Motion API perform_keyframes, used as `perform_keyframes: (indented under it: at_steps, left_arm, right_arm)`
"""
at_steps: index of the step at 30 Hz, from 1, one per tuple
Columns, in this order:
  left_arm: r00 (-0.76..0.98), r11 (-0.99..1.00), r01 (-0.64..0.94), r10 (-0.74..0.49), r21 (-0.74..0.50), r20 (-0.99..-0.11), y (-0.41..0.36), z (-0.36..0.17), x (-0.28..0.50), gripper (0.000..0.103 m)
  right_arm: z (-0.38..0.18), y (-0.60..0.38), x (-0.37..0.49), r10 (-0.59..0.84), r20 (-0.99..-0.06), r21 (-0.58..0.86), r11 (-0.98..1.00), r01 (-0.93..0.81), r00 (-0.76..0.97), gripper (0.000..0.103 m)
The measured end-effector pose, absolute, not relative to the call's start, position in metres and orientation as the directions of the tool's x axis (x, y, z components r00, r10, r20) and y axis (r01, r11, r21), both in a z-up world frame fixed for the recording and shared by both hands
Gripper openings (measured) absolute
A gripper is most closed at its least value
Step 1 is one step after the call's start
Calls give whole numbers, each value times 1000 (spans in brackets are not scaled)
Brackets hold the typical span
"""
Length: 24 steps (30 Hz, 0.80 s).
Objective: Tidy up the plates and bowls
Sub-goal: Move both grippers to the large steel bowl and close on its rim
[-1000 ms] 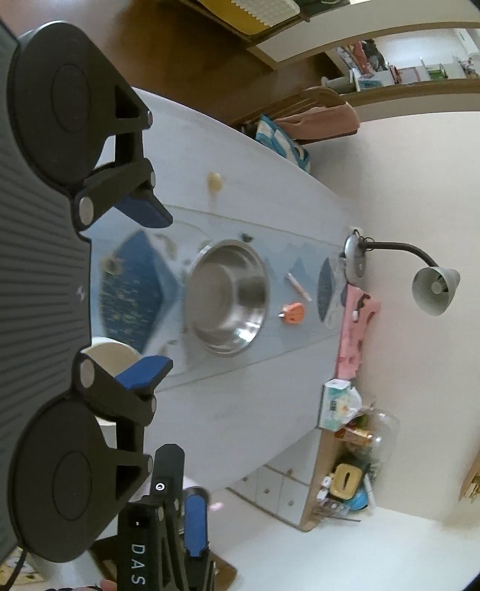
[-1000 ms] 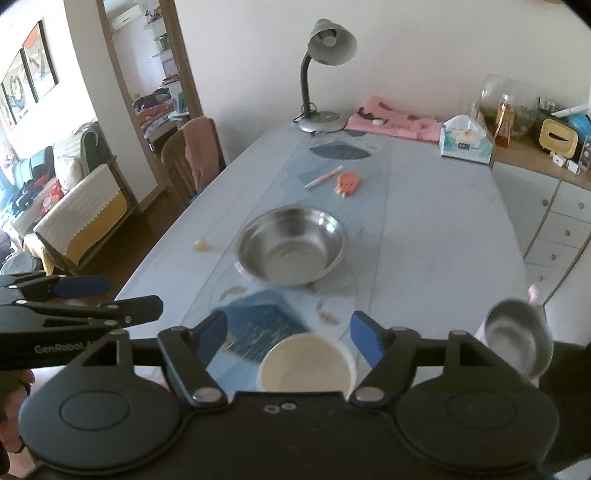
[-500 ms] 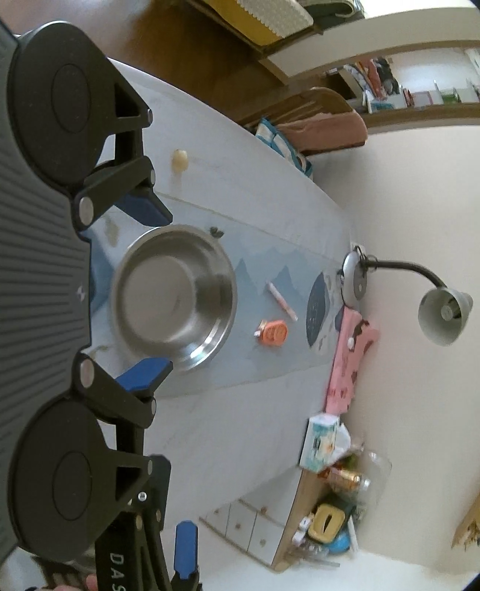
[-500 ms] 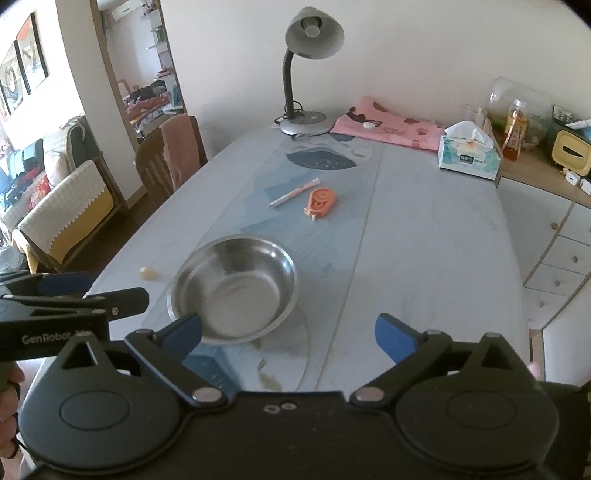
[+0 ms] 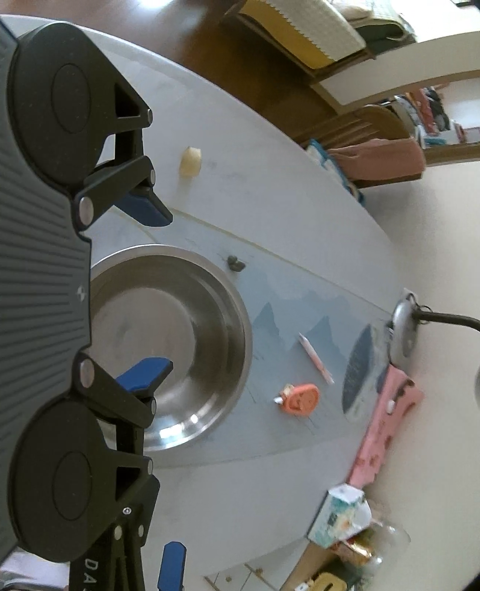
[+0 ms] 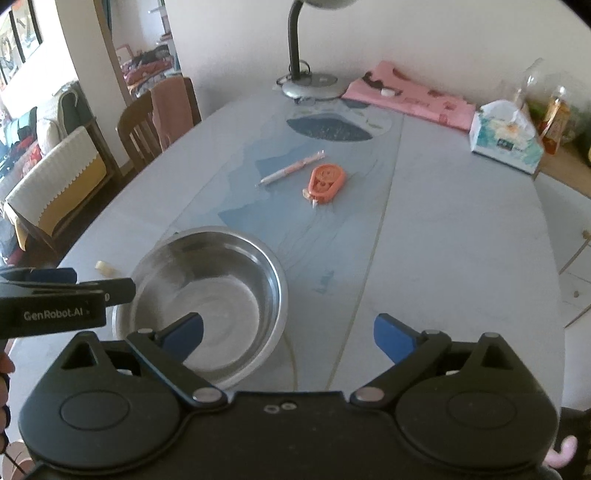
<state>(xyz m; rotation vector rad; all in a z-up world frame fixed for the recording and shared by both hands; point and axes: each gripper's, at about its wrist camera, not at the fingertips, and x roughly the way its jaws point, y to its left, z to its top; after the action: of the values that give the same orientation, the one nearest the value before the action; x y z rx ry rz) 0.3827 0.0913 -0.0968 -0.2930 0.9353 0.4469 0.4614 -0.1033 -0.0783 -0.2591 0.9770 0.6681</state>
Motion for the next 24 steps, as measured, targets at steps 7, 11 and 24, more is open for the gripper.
perform_keyframes:
  at_steps: [7, 11, 24]
  left_arm:
    - [464, 863, -505, 245, -27, -851, 106, -126, 404, 77]
    - [441, 850, -525, 236, -36, -866, 116, -140, 411, 68]
    - [407, 837, -547, 235, -29, -883, 126, -152, 417, 25]
  right_arm:
    - [-114, -83, 484, 369, -869, 101, 786, -610, 331, 87]
    - [-128, -78, 491, 357, -882, 112, 794, -597, 308, 77]
    - [-136, -71, 491, 357, -891, 126, 790, -601, 283, 28]
